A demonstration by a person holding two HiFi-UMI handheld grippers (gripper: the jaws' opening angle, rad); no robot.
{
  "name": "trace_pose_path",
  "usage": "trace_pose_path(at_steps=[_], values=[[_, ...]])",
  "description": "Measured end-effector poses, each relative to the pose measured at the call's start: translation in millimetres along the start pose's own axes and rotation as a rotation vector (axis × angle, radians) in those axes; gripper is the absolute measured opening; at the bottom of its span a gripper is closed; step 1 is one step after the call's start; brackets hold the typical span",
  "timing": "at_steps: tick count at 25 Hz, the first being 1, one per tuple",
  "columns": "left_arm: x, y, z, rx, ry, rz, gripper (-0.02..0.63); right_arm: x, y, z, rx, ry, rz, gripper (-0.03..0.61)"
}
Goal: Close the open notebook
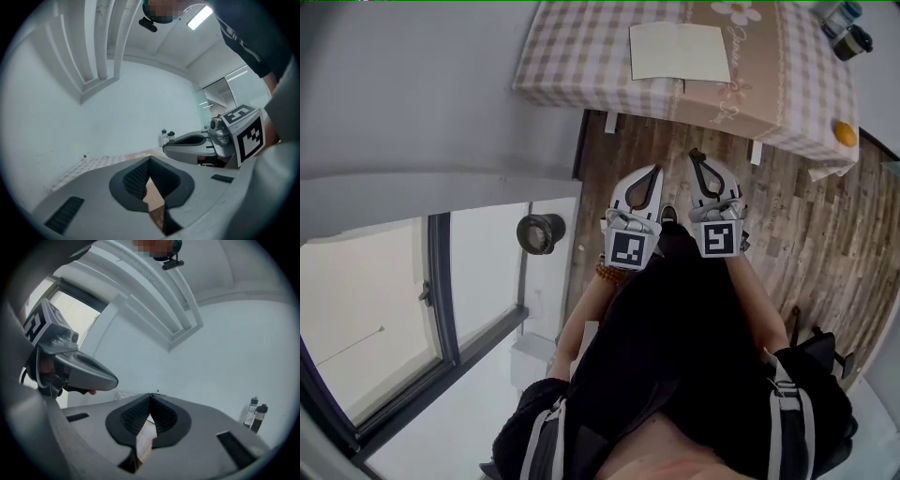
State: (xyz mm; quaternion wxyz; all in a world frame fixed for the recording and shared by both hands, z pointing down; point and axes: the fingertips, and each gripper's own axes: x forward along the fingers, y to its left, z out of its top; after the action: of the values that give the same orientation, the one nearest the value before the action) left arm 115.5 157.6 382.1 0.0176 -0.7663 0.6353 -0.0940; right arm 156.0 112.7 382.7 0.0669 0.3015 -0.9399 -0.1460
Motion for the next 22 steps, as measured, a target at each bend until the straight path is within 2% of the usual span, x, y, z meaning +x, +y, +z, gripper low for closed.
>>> trace_pose_path(at_steps=[2,5,11,16,22], values=[[13,14,-4,0.001,-0.002,0.006,0.012,19,-4,-4,-0.003,0.006,0.006,0.006],[29,26,-8,0.018,-0.003,0.003,0.012,36,-12,-9,-0.059,0.022,0.021,0.006],[62,57,-21,-0.035,0.009,-0.03,0.012,65,-23,-31,-0.074,0.105,0.008,0.006],[104,96,-26,-0.053,-0.035,-0.058,0.012,107,-38,-43,-0.138,0.149,-0.013,0.006],[153,145,-25,-0.076,-0.062,-0.138,0.012,173,-59,-38,-0.121,0.162,-0.048,0.006]])
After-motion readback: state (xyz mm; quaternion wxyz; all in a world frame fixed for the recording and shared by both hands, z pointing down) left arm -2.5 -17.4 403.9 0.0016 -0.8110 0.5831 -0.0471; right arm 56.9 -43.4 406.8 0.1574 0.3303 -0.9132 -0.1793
